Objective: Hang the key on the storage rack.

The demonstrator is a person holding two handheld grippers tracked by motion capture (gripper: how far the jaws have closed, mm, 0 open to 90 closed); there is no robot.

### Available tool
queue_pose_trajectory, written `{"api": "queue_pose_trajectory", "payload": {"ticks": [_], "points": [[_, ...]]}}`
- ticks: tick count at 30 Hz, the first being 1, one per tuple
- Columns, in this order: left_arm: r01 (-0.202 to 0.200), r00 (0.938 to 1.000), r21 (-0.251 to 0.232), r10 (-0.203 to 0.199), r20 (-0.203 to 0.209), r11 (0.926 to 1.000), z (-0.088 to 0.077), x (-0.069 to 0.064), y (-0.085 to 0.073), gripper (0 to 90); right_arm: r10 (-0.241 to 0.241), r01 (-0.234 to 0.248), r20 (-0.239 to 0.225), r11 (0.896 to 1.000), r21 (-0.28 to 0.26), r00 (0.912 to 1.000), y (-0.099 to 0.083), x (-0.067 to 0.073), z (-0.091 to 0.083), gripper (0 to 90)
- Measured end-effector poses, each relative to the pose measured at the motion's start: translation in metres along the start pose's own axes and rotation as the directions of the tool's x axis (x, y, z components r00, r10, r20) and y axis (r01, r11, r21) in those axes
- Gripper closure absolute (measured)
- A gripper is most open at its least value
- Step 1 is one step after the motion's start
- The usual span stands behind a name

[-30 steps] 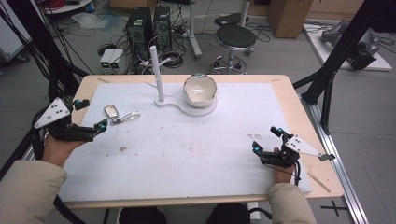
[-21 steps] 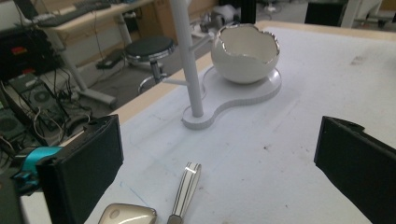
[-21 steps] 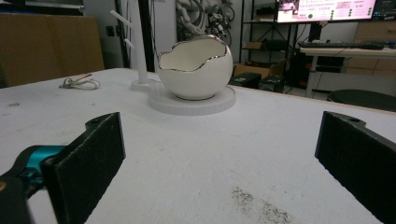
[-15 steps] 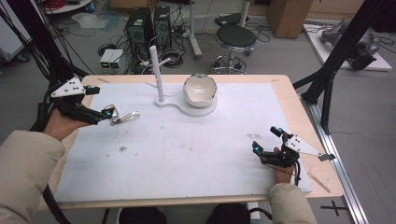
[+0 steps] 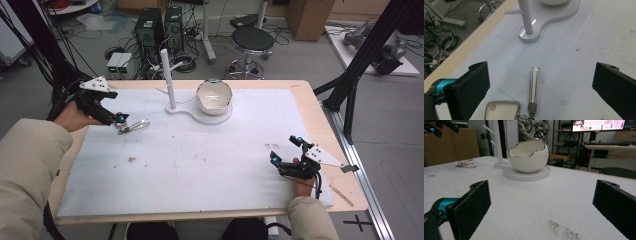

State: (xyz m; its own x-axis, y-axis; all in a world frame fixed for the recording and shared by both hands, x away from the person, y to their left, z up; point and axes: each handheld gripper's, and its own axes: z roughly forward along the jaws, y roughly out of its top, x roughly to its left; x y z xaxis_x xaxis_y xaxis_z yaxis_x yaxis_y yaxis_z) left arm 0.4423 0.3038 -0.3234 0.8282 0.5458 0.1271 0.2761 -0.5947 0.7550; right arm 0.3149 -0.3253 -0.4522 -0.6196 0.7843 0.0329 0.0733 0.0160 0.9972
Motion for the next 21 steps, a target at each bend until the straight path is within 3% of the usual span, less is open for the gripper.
{"api": "queue_pose_trajectory", "payload": {"ticks": [3,7,8,10,13,18,21], "points": [[-0.024,0.9996,0.046,0.023,0.014,0.9987,0.008,0.003,0.002,1.7,0.0,0.0,0.0,1.0,0.001,1.0,0.0,0.0,0.0,0.7],[-0.064,0.9971,0.133,0.057,0.05,0.9891,0.022,0.005,0.007,1.7,-0.002,0.002,0.004,1.0,0.002,1.0,0.0,-0.001,0.0,0.7],[-0.078,0.9956,0.134,0.071,0.062,0.9879,0.024,0.005,0.008,1.7,0.003,-0.003,0.006,1.0,0.002,1.0,0.0,-0.001,0.001,0.7],[-0.074,0.9949,0.135,0.063,0.079,0.9881,0.028,0.007,0.007,1.7,-0.001,0.001,0.005,1.0,0.003,1.0,0.0,0.0,0.001,0.7],[-0.088,0.9937,0.196,0.073,0.085,0.9767,0.036,0.009,0.004,1.8,0.001,-0.001,0.005,1.0,0.002,1.0,0.0,0.0,0.001,0.7],[-0.084,0.9938,0.229,0.064,0.091,0.9699,0.049,0.01,0.001,1.7,0.001,-0.001,0.004,1.0,0.007,1.0,0.0,0.0,0.0,0.7],[-0.088,0.9923,0.265,0.061,0.108,0.9603,0.058,0.011,-0.003,1.7,0.001,-0.001,0.002,1.0,0.008,1.0,0.0,0.0,0.0,0.7]]}}
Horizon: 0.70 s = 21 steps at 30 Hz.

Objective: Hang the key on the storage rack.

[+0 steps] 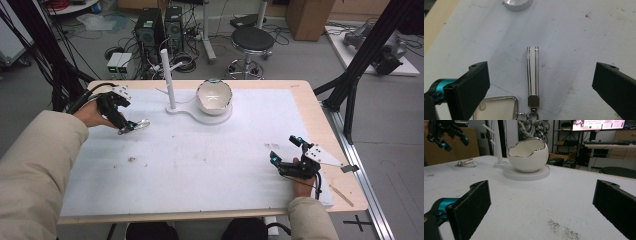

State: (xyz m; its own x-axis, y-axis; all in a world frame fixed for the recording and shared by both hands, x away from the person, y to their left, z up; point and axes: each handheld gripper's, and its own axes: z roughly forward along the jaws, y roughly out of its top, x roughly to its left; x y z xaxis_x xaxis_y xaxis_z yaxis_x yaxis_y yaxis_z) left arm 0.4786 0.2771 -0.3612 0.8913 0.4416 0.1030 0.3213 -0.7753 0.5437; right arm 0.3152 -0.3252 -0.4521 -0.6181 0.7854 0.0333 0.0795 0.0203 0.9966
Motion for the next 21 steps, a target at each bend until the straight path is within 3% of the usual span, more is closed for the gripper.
{"api": "queue_pose_trajectory", "payload": {"ticks": [6,9,13,21], "points": [[0.008,0.9999,0.086,-0.009,0.015,0.9963,0.019,0.002,-0.002,1.7,-0.006,0.006,0.003,1.0,-0.006,1.0,0.0,-0.001,0.0,0.7],[0.007,0.9998,0.106,-0.009,0.017,0.9943,0.024,0.002,-0.002,1.9,0.003,-0.003,0.005,1.0,-0.003,1.0,0.0,0.0,0.0,0.7],[0.001,0.9998,0.131,-0.004,0.021,0.9914,0.032,0.001,-0.002,9.0,-0.004,0.004,0.003,1.0,-0.007,1.0,0.0,-0.001,0.001,0.7],[0.023,0.9992,0.181,-0.028,0.027,0.9832,0.038,0.002,-0.005,14.2,-0.002,0.002,0.002,1.0,-0.008,1.0,0.0,-0.001,0.001,0.7]]}}
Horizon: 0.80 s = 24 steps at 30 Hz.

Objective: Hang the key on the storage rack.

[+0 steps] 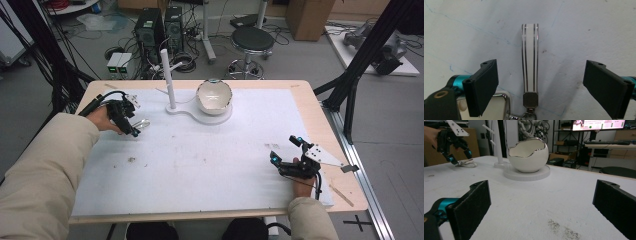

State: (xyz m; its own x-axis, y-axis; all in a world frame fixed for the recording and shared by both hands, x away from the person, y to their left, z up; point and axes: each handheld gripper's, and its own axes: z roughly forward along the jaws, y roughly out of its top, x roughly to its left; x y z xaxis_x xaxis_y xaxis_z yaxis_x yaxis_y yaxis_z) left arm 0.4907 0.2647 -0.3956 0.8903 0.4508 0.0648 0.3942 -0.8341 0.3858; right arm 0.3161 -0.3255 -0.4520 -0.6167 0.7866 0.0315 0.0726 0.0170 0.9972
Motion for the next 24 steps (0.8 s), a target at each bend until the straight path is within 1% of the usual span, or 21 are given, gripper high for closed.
{"api": "queue_pose_trajectory", "payload": {"ticks": [1,2,3,4,5,6,8,10,11,13,14,15,16,17,18,20,21,24], "points": [[0.004,1.0,0.003,-0.004,0.003,1.0,-0.0001,0.0,0.0,19.7,-0.002,0.002,0.0,1.0,-0.002,1.0,0.0,-0.0001,0.0001,0.7],[0.006,1.0,0.002,-0.006,-0.002,1.0,0.0004,-0.0003,0.0,21.3,-0.003,0.003,0.001,1.0,0.001,1.0,0.0,0.0,-0.0001,0.7],[0.003,0.9999,0.013,-0.003,-0.01,0.9999,0.0005,-0.0001,0.0002,21.3,-0.003,0.003,0.001,1.0,0.001,1.0,0.0,0.0,-0.0001,0.7],[0.004,0.9999,0.026,-0.003,-0.015,0.9997,0.0001,0.0002,0.0004,27.6,0.002,-0.002,-0.001,1.0,0.007,1.0,-0.0001,0.0006,-0.0004,0.7],[0.004,0.9999,0.028,-0.004,-0.015,0.9996,0.0003,0.0001,0.0003,27.6,-0.002,0.002,0.0,1.0,0.003,1.0,-0.0001,0.0004,-0.0003,0.7],[0.012,0.9997,0.034,-0.011,-0.021,0.9993,0.0006,-0.0002,0.0002,29.7,0.0,0.0,0.0,1.0,0.002,1.0,0.0,0.0003,-0.0002,0.7],[0.024,0.9995,0.044,-0.023,-0.024,0.9987,0.0009,0.0004,-0.0002,30.7,-0.001,0.001,0.0,1.0,0.002,1.0,-0.0001,0.0004,-0.0002,0.7],[0.027,0.9993,0.054,-0.025,-0.028,0.9982,0.0009,0.0009,-0.0008,32.4,-0.002,0.002,0.0,1.0,0.003,1.0,-0.0001,0.0004,-0.0002,0.7],[0.036,0.9992,0.062,-0.035,-0.022,0.9974,0.0012,0.0013,-0.0011,32.9,0.0,0.0,0.0,1.0,0.003,1.0,0.0,0.0004,-0.0002,0.7],[0.031,0.9993,0.066,-0.03,-0.021,0.9974,0.0016,0.0012,-0.0013,33.7,0.002,-0.002,-0.002,1.0,0.008,1.0,-0.0001,0.0006,-0.0005,0.7],[0.026,0.9994,0.073,-0.024,-0.023,0.997,0.0017,0.0014,-0.0013,35.8,-0.004,0.004,0.0,1.0,0.003,1.0,0.0,0.0003,-0.0002,0.7],[0.036,0.9992,0.074,-0.035,-0.021,0.9966,0.0024,0.0012,-0.0016,35.8,-0.004,0.004,0.0,1.0,0.003,1.0,0.0,0.0003,-0.0002,0.7],[0.035,0.9992,0.077,-0.033,-0.024,0.9965,0.0025,0.0012,-0.0016,37.0,0.002,-0.002,-0.002,1.0,0.007,1.0,-0.0001,0.0009,-0.0005,0.7],[0.035,0.9991,0.087,-0.032,-0.028,0.9956,0.0021,0.0015,-0.0017,40.1,0.002,-0.002,-0.003,1.0,0.006,1.0,-0.0001,0.001,-0.0004,0.7],[0.046,0.9987,0.087,-0.044,-0.026,0.9952,0.0025,0.0016,-0.0021,40.1,0.002,-0.002,-0.003,1.0,0.006,1.0,-0.0001,0.001,-0.0004,0.7],[0.046,0.9987,0.097,-0.044,-0.025,0.9943,0.0026,0.0022,-0.0024,41.7,0.002,-0.002,-0.003,1.0,0.007,1.0,-0.0001,0.0009,-0.0005,0.7],[0.049,0.9987,0.101,-0.046,-0.022,0.9937,0.0026,0.002,-0.0027,45.2,0.002,-0.002,-0.003,1.0,0.007,1.0,-0.0001,0.0009,-0.0005,0.7],[0.037,0.9991,0.11,-0.035,-0.023,0.9932,0.0026,0.0023,-0.003,49.8,0.0,0.0,-0.003,1.0,0.007,1.0,-0.0001,0.001,-0.0004,0.7]]}}
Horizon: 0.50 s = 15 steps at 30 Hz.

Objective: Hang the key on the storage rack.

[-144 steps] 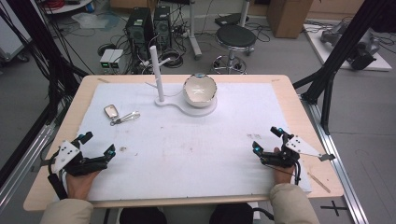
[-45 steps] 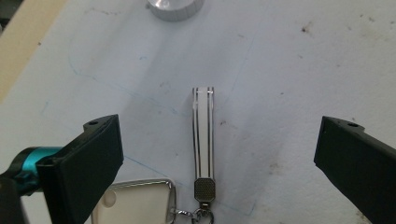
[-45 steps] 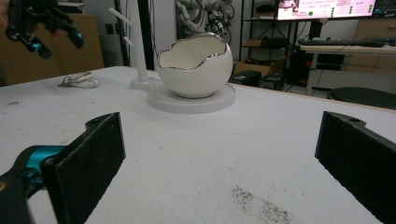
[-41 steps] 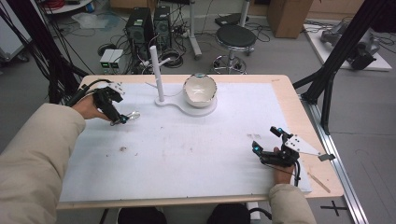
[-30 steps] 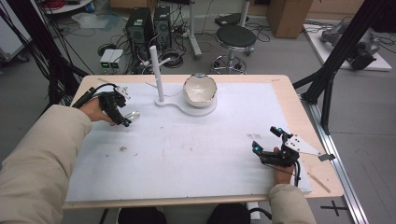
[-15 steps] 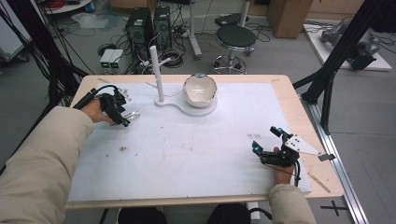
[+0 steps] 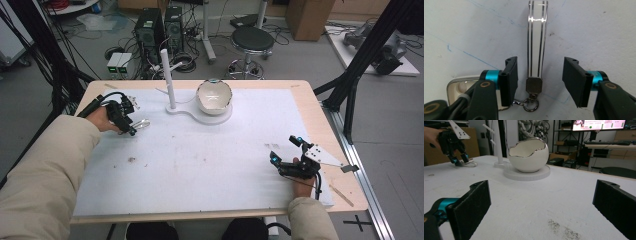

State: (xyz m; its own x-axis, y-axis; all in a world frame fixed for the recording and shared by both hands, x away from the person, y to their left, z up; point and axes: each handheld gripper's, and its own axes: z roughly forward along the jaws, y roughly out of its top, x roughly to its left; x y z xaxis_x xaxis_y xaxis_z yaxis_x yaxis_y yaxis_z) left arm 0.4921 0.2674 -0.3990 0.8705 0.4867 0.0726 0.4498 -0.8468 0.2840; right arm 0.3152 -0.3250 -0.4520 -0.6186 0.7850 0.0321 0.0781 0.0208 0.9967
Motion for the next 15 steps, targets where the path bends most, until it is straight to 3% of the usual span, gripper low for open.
{"api": "queue_pose_trajectory", "payload": {"ticks": [3,15], "points": [[0.019,0.9998,0.009,-0.019,-0.006,0.9998,-0.0004,0.0008,-0.0008,53.3,0.001,-0.001,0.0,1.0,0.0,1.0,0.0,0.0002,0.0,0.7],[0.023,0.9997,0.039,-0.022,-0.013,0.999,0.0009,0.0016,-0.0016,64.2,-0.006,0.006,-0.001,1.0,0.001,1.0,0.0001,0.0,0.0001,0.7]]}}
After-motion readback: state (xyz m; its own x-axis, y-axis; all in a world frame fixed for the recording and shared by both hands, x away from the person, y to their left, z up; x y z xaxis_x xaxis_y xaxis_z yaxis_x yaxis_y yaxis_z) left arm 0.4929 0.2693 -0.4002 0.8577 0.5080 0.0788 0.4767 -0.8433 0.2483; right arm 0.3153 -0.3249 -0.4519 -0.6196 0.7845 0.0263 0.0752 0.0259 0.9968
